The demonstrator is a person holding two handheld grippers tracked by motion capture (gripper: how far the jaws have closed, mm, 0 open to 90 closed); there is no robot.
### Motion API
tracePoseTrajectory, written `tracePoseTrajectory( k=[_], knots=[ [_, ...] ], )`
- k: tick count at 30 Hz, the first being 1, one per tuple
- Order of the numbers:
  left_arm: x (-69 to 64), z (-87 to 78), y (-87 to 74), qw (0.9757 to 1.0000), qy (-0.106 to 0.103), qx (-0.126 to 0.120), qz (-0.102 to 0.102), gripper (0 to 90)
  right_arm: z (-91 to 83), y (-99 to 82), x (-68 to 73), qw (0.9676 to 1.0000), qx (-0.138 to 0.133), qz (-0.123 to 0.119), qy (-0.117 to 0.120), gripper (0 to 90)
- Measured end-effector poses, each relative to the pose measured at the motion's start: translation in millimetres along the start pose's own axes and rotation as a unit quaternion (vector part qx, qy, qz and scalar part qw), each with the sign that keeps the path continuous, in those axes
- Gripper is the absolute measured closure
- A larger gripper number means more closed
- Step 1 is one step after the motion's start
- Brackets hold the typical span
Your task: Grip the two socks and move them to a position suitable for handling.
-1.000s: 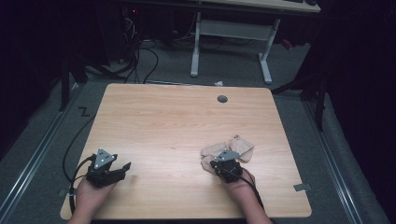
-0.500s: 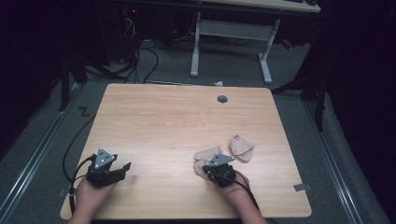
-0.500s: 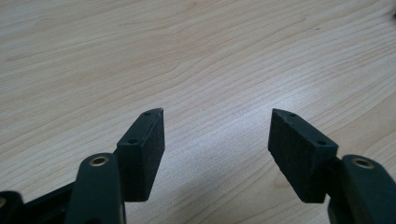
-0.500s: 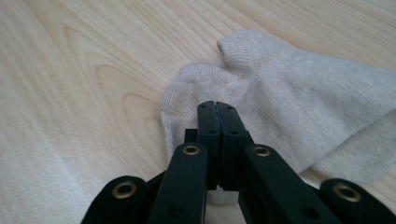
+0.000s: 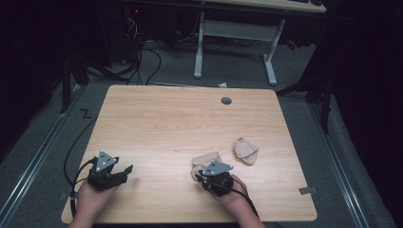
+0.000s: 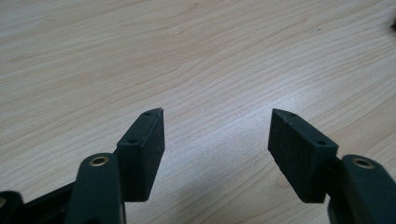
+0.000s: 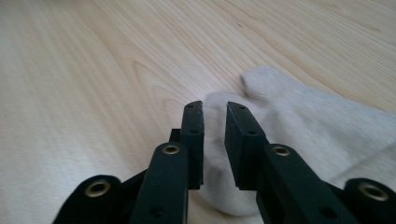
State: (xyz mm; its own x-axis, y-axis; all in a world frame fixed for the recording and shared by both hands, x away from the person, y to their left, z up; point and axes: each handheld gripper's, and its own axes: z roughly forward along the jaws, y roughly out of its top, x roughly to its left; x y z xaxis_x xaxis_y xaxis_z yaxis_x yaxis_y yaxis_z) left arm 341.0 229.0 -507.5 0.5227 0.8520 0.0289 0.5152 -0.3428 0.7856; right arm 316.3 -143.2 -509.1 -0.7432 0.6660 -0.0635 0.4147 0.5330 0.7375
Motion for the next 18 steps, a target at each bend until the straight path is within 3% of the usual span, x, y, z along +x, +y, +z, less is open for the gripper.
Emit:
tracePoseTrajectory(
  k=[5, 11, 18],
  knots=[
    [0.2, -1.2, 0.1, 1.0000, 0.001, -0.003, 0.000, 36.7, 6.6, -1.1, 7.8, 0.9994, 0.019, -0.029, -0.010, 67.4],
    [1.5, -0.9, -0.4, 1.0000, -0.001, -0.001, -0.001, 36.7, 8.7, -5.5, 0.2, 0.9994, 0.030, -0.011, -0.008, 66.3],
    [0.4, -0.1, -0.2, 1.0000, -0.001, 0.000, 0.000, 36.8, 12.4, -7.9, -2.1, 0.9989, 0.043, -0.016, -0.006, 69.1]
  ],
)
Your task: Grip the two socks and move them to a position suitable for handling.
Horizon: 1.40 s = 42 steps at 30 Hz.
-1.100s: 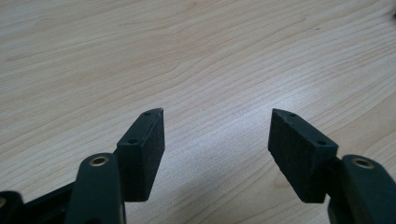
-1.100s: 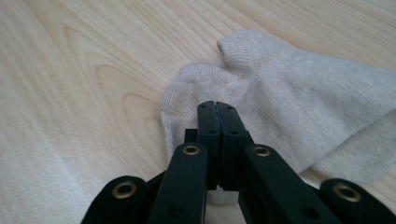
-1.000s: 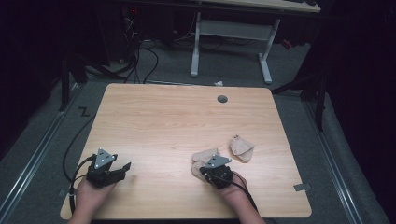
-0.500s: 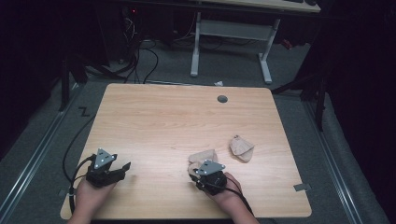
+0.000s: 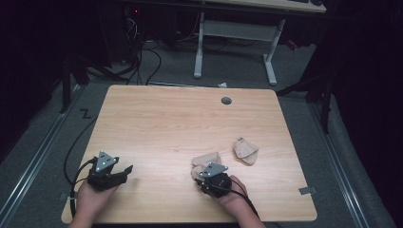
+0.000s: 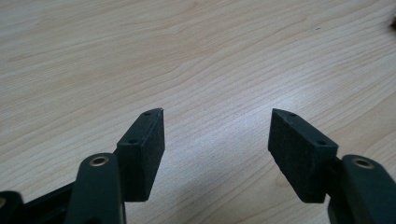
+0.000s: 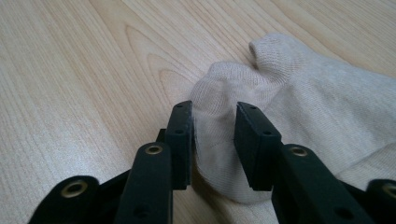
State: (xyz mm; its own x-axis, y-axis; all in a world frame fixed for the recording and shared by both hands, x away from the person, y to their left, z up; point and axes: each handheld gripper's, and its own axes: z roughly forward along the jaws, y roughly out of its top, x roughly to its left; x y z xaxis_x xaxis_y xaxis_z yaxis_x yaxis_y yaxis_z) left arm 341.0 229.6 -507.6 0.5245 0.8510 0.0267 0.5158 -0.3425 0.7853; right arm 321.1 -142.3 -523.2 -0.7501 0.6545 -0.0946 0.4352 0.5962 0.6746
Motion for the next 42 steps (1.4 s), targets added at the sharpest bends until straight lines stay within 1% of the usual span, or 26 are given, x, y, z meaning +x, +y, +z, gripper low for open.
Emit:
tracePoseTrajectory(
  k=[6, 12, 15, 19, 21, 24, 25, 26, 28, 29, 30, 31, 32, 34, 36, 37, 38, 39, 40, 42],
  knots=[
    [-0.2, 0.2, -0.2, 1.0000, -0.003, 0.001, 0.000, 36.7, 0.0, 0.0, 0.2, 1.0000, 0.001, 0.000, -0.003, 75.2],
    [-0.3, 0.3, -0.3, 1.0000, -0.004, -0.001, 0.000, 36.7, 0.8, 1.9, 2.3, 0.9999, 0.006, -0.009, -0.012, 83.4],
    [-0.5, 0.1, -0.3, 1.0000, -0.005, 0.000, 0.001, 36.6, 1.2, 2.3, 1.3, 0.9998, 0.005, -0.011, -0.013, 84.7],
    [-0.8, 0.2, -0.3, 1.0000, -0.005, -0.001, 0.001, 36.5, 0.3, 3.5, 2.1, 0.9997, 0.011, -0.013, -0.014, 85.5],
    [-0.4, 0.4, -0.7, 1.0000, -0.005, 0.000, 0.001, 36.5, -0.7, 4.5, 1.7, 0.9998, 0.008, -0.011, -0.012, 85.8],
    [-0.5, 2.5, -1.6, 1.0000, -0.005, 0.003, -0.001, 36.5, -4.5, 7.8, -0.4, 0.9999, -0.005, -0.013, -0.007, 85.9],
    [-1.3, 3.1, -1.4, 1.0000, -0.007, -0.001, 0.000, 36.5, -5.6, 9.3, -1.6, 0.9999, -0.008, -0.011, -0.006, 85.9],
    [-1.7, 2.9, -0.9, 1.0000, -0.008, -0.002, 0.003, 36.7, -7.8, 12.0, -3.6, 0.9998, -0.017, -0.003, -0.005, 85.9],
    [-2.5, 1.6, 0.4, 0.9999, -0.007, -0.006, 0.009, 36.7, -10.2, 16.2, -6.0, 0.9998, -0.020, -0.001, -0.004, 85.9],
    [-2.7, 0.9, 0.5, 0.9999, -0.006, -0.009, 0.010, 36.6, -11.7, 20.1, -9.1, 0.9998, -0.019, -0.004, -0.004, 85.9],
    [-2.5, 0.6, 0.5, 0.9999, -0.008, -0.011, 0.011, 36.6, -12.7, 23.7, -12.1, 0.9998, -0.018, -0.001, -0.001, 85.9],
    [-2.2, 0.1, 0.3, 0.9999, -0.008, -0.011, 0.010, 36.6, -13.8, 26.8, -14.1, 0.9997, -0.023, 0.006, 0.000, 85.8],
    [-1.8, -0.3, 0.2, 0.9999, -0.009, -0.012, 0.008, 36.6, -16.0, 32.0, -18.5, 0.9994, -0.031, 0.010, 0.006, 85.8],
    [-0.9, -1.2, -0.2, 0.9999, -0.009, -0.014, 0.005, 36.6, -19.6, 37.7, -22.9, 0.9992, -0.037, 0.014, 0.004, 85.9],
    [-0.5, -2.4, -0.9, 0.9998, -0.010, -0.015, 0.004, 36.6, -23.3, 35.6, -26.4, 0.9976, -0.062, 0.031, 0.006, 85.8],
    [-0.5, -2.6, -1.1, 0.9998, -0.010, -0.015, 0.004, 36.6, -24.0, 33.7, -26.9, 0.9969, -0.071, 0.034, 0.005, 85.8],
    [-0.5, -2.5, -1.0, 0.9998, -0.011, -0.015, 0.003, 36.6, -25.2, 32.4, -26.1, 0.9966, -0.074, 0.035, 0.006, 85.7],
    [-0.9, -2.0, -1.1, 0.9998, -0.012, -0.013, 0.003, 36.6, -27.2, 32.2, -23.6, 0.9970, -0.074, 0.023, 0.000, 85.7],
    [-1.2, -1.6, -1.0, 0.9998, -0.012, -0.013, 0.005, 36.6, -30.7, 31.8, -20.9, 0.9967, -0.080, 0.014, -0.006, 85.8],
    [-2.4, -0.8, -0.6, 0.9998, -0.012, -0.011, 0.008, 36.6, -35.6, 31.6, -18.0, 0.9957, -0.092, 0.012, -0.009, 85.8]
  ],
)
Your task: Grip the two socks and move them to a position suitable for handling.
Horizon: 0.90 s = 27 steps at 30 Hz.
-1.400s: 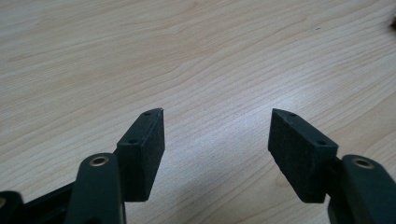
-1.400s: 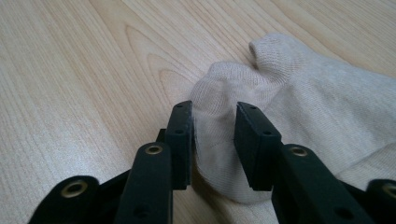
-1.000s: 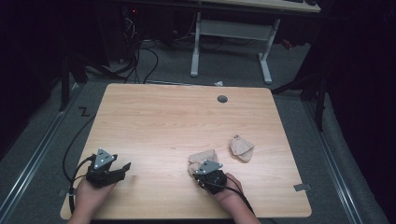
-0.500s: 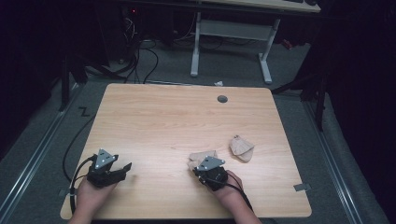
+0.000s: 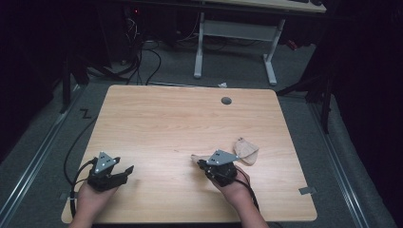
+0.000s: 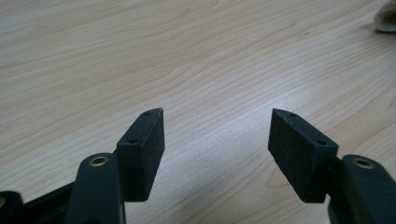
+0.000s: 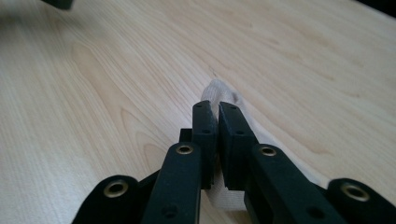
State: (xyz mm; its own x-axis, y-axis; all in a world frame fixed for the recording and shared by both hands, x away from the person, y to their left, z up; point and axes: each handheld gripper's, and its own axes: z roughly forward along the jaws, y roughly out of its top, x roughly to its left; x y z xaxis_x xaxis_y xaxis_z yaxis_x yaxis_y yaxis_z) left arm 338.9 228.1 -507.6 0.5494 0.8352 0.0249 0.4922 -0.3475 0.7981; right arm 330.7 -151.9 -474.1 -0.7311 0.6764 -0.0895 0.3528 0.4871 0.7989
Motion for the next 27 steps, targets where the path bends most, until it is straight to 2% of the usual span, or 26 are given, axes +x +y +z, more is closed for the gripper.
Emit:
tracePoseTrajectory(
  k=[4, 13, 22, 27],
  knots=[
    [-1.6, -0.2, 0.9, 1.0000, 0.001, -0.002, 0.004, 36.6, -7.8, 3.7, 2.0, 0.9997, -0.021, -0.010, -0.013, 85.8],
    [-1.8, -2.4, 1.1, 1.0000, 0.000, -0.006, 0.005, 36.6, -28.9, 12.0, 0.7, 0.9978, -0.062, -0.002, -0.025, 85.8],
    [-6.7, -0.6, 1.9, 0.9999, -0.005, -0.003, 0.012, 36.6, -46.1, 22.3, 5.1, 0.9951, -0.096, -0.006, -0.022, 85.9],
    [-13.1, 1.7, 2.7, 0.9997, -0.010, 0.000, 0.024, 36.6, -54.6, 28.5, 10.7, 0.9932, -0.115, -0.012, -0.016, 86.0]
  ],
)
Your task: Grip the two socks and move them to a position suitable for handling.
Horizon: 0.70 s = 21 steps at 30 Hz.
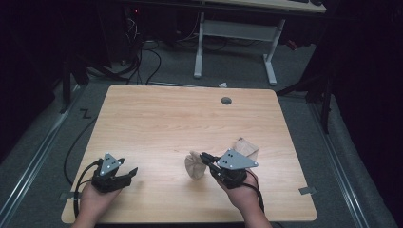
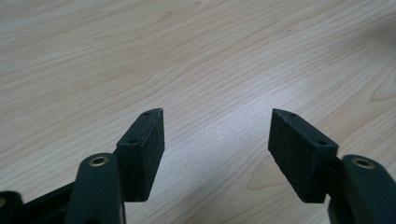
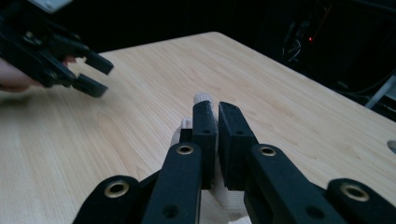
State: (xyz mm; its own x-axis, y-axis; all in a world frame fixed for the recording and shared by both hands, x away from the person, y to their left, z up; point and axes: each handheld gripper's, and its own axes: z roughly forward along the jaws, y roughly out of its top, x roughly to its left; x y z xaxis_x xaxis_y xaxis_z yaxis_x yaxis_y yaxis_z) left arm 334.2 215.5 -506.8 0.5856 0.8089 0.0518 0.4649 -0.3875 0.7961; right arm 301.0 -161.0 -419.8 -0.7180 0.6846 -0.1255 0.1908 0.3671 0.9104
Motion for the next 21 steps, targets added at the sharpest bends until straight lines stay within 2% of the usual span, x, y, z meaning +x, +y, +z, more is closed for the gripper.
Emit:
tracePoseTrajectory(
  k=[6, 10, 12, 16, 21],
  knots=[
    [-0.2, 0.1, -1.0, 1.0000, -0.001, 0.000, -0.002, 36.6, -6.8, 12.4, 14.3, 0.9993, -0.029, -0.006, 0.022, 86.0],
    [0.6, 0.9, -1.8, 1.0000, -0.004, 0.002, -0.005, 36.7, -9.6, 19.2, 24.3, 0.9977, -0.046, -0.001, 0.050, 86.0],
    [0.8, 1.3, -1.4, 0.9998, -0.012, 0.007, -0.011, 38.3, -8.5, 20.5, 28.5, 0.9971, -0.045, -0.001, 0.061, 86.0],
    [0.3, 0.9, -0.1, 0.9996, -0.021, 0.003, -0.017, 39.8, 3.8, 16.6, 38.4, 0.9964, -0.024, -0.009, 0.080, 86.0],
    [-5.5, -0.1, 1.4, 0.9997, -0.025, 0.000, -0.009, 39.7, 17.2, 8.6, 42.4, 0.9961, -0.003, -0.008, 0.088, 85.9]
  ],
)
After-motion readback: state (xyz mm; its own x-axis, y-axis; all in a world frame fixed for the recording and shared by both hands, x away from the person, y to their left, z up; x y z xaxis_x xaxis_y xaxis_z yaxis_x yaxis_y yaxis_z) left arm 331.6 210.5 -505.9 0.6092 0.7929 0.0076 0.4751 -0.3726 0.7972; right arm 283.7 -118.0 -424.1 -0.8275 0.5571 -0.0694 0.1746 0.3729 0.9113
